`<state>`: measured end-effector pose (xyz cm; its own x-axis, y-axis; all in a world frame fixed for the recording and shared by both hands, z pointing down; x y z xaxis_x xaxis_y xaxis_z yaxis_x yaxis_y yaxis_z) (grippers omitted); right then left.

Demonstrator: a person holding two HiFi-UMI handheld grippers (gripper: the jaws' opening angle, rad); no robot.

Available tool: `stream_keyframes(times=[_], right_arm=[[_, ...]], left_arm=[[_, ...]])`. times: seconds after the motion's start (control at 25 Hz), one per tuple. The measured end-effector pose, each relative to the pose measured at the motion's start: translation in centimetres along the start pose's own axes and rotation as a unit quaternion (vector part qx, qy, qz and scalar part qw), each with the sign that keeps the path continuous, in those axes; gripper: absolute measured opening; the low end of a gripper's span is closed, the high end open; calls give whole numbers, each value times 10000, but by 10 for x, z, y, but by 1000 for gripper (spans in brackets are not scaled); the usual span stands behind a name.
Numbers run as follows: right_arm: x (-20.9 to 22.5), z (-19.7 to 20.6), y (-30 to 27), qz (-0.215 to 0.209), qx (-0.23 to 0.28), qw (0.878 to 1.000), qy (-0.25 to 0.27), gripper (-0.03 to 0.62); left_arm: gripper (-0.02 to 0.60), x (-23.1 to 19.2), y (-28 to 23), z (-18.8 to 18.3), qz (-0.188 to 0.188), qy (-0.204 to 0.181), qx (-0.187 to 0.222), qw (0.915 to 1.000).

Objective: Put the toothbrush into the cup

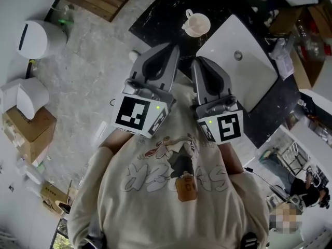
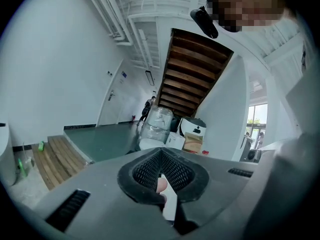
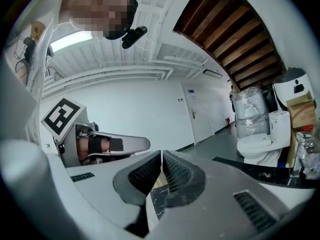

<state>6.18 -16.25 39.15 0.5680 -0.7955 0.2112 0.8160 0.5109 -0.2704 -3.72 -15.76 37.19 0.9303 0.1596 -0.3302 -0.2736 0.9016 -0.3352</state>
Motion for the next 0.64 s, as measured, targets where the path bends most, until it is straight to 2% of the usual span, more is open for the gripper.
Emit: stream_keyframes(times=[0.16, 0.4, 0.64], right_arm=[[-1, 0, -1, -70, -21, 10000, -34, 26], [0, 5, -1, -91, -57, 9999, -125, 26], [-2, 3, -2, -154, -67, 9998, -113, 25]], left_arm=[[14, 8, -1, 2, 35, -106, -63, 9999], [14, 3, 0, 8, -39, 21, -135, 9999], [14, 9, -2, 5, 33, -113, -161, 9998]])
Point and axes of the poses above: the fingertips, and each gripper's own axes: y backward along the fingers, x to its right, z out of its underside, the point moved 4 cm from there along y, backward along the fingers, and after that the axes turned 8 degrees about -x, right-handed, at the moved point
